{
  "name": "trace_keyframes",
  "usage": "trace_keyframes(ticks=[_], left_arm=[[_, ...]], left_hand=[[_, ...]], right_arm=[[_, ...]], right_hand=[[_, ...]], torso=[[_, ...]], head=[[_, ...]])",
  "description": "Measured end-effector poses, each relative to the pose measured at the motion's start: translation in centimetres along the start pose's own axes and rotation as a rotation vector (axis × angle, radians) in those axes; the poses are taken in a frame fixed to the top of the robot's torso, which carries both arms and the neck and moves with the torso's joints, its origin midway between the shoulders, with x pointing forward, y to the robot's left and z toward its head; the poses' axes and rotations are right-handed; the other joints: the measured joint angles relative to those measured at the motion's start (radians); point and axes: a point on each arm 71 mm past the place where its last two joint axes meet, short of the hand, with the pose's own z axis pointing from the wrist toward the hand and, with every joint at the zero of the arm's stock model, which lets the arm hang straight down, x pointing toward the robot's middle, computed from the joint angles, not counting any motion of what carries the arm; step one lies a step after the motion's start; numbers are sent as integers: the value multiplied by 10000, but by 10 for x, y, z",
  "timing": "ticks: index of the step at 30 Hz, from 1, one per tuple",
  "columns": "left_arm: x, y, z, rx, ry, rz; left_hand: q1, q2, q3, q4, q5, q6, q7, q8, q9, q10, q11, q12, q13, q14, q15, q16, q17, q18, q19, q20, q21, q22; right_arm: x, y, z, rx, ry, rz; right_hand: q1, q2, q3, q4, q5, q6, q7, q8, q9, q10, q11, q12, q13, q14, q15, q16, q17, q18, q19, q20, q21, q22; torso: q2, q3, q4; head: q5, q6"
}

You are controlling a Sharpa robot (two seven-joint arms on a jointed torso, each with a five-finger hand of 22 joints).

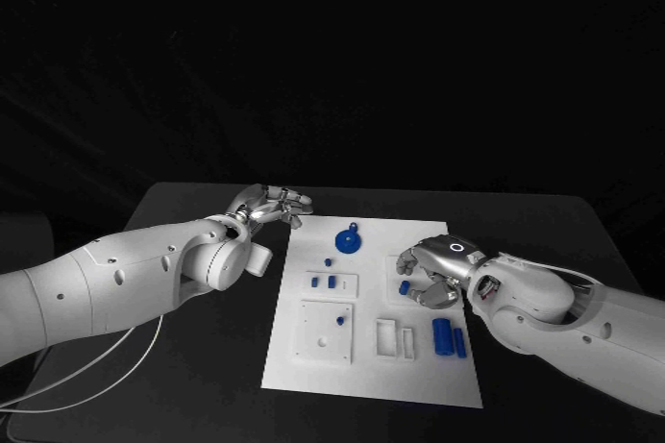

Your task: Assemble the parts on the task board

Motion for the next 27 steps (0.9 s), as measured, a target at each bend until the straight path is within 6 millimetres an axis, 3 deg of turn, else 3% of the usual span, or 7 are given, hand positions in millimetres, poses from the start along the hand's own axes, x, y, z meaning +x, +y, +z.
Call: trace_keyframes(ticks=[9,11,13,18,21,27], left_arm=[[0,0,0,-4,-7,-1],[-1,0,0,-5,-11,0],[-1,0,0,-7,-18,1],[-1,0,0,-10,-28,2],[-2,0,0,-12,-33,3],[-2,0,0,-12,-35,3]], left_hand=[[0,0,0,0,0,0,0,0,0,0,0,0,1,0,0,0,10,103,-1,1,0,-1],[0,0,0,0,0,0,0,0,-2,0,0,0,1,0,0,0,10,103,-1,1,0,-1],[0,0,0,0,0,0,0,0,-9,0,0,0,1,0,0,0,9,102,-1,1,0,-1],[0,0,0,0,0,0,0,0,-8,0,0,0,1,0,0,0,9,101,-1,1,0,4],[0,0,0,0,0,0,0,0,-8,0,-1,0,1,0,0,0,8,101,-1,2,0,7],[0,0,0,0,0,0,0,0,-8,1,-1,0,-8,0,0,0,18,98,-1,2,0,7]], right_arm=[[5,2,3,-13,188,-119],[7,2,3,-3,241,-152],[8,2,3,1,289,-192],[9,3,3,-23,307,-295],[9,3,4,-21,290,-364],[9,5,5,-19,242,-440]], right_hand=[[4,4,181,181,-47,1,0,36,0,76,-71,0,-19,0,0,0,-11,1,-1,1,-37,-1],[121,56,412,290,-47,236,-1,210,48,386,-167,234,39,46,-52,22,-10,1,15,11,-37,-2],[224,86,607,436,-47,453,-37,339,112,627,-332,397,139,83,-158,42,-10,1,24,17,-37,-2],[379,240,817,592,-47,798,-152,543,203,1082,-464,634,283,95,-285,42,-10,0,22,21,-37,-3],[444,458,858,633,-47,1068,-286,706,291,1239,-615,846,455,129,-396,41,-10,2,40,33,-37,-3],[345,561,914,633,-47,1216,-392,764,384,1281,-629,920,623,174,-454,41,-9,5,78,-2,12,-3]], torso=[[3,-12,12],[3,-17,12],[3,-20,12],[1,-20,10],[-1,-20,10],[-2,-15,4]], head=[[12,-30],[13,-43],[15,-58],[30,-76],[35,-87],[25,-105]])
